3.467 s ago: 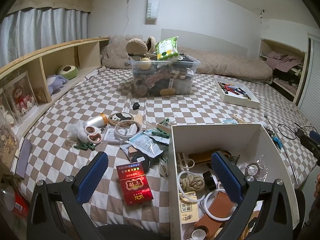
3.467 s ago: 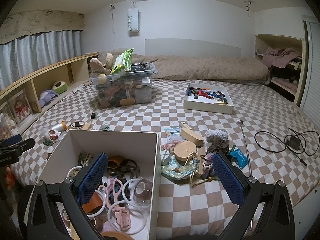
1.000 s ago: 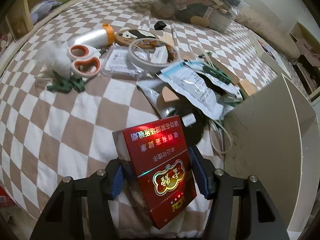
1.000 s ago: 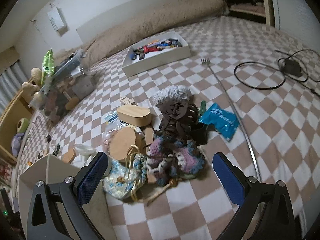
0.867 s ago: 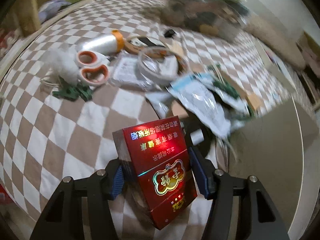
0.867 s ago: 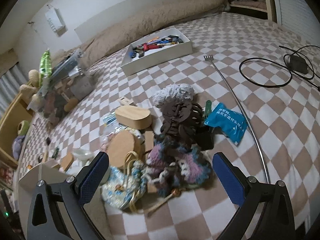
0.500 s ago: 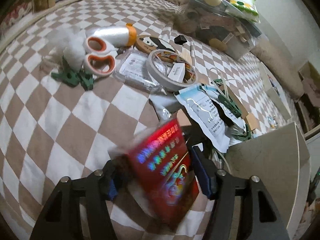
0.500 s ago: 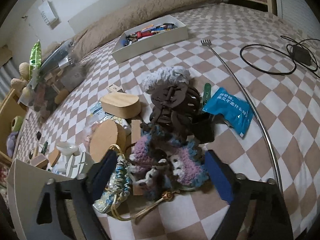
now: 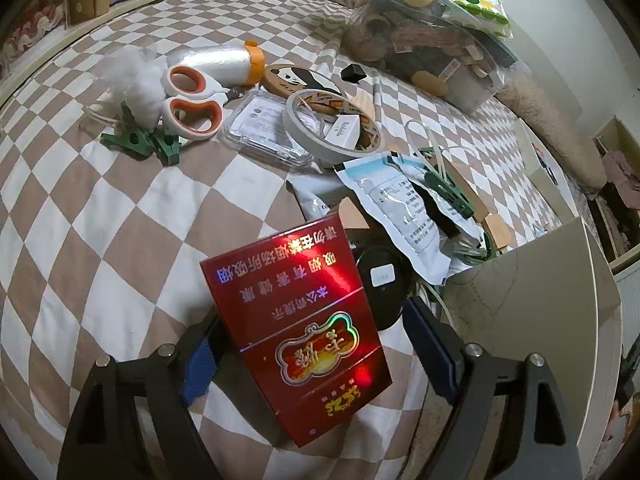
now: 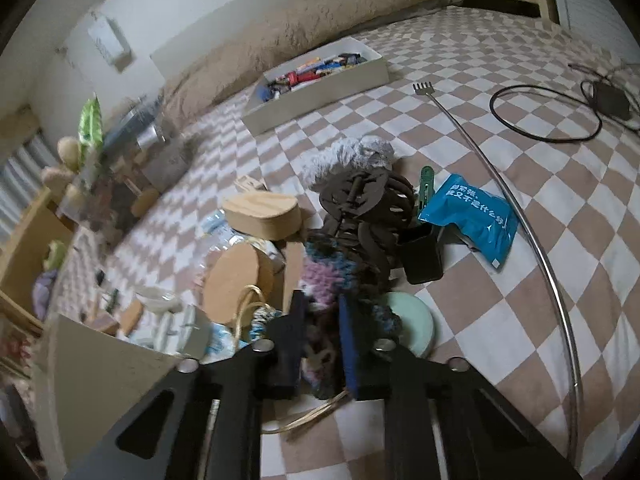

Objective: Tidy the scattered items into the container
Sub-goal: 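Lift the red box with the left tool while the right tool grasps the knitted bundle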

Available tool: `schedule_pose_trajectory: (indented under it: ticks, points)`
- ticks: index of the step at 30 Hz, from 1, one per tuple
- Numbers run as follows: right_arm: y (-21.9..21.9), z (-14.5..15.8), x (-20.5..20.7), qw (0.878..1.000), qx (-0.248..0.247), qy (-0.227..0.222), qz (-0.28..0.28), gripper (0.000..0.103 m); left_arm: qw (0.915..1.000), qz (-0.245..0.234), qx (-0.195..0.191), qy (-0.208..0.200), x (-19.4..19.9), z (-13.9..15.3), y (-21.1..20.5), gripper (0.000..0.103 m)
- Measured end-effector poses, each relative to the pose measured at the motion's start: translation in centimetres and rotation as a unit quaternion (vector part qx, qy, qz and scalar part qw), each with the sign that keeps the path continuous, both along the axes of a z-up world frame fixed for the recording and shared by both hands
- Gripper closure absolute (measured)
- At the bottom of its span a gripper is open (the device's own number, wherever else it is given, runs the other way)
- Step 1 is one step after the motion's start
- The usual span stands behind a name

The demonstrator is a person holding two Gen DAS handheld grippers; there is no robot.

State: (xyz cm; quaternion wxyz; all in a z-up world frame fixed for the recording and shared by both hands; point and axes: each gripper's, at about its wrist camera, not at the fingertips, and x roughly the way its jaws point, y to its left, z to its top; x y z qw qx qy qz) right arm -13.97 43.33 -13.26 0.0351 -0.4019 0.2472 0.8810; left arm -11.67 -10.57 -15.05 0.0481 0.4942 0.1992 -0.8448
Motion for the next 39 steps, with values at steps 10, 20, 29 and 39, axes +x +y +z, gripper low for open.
schedule_pose_trajectory:
  ticks: [10,20,29,39]
  points:
    - [0.8,0.8,1.3,0.998,-0.053,0.044,-0.009,0.089,0.9999,0.012,-0.007,0.0,0.4,0.0,-0.3,0.038]
    - [0.7,2.2,2.8,0.993,-0.071,0.09,-0.007,0.089,0.9994,0.025,-0.005,0.025,1.2,0.8,-0.6,0.039]
    - [0.8,3.3,4.2,0.988,-0.101,0.115,-0.004,0.089,0.9973,0.019,-0.024,0.067,2.8,3.1,0.4,0.039]
    - [1.1,5.4,5.7,0.981,-0.117,0.154,-0.011,0.09,0.9949,0.002,-0.028,0.097,3.8,5.2,1.8,0.039]
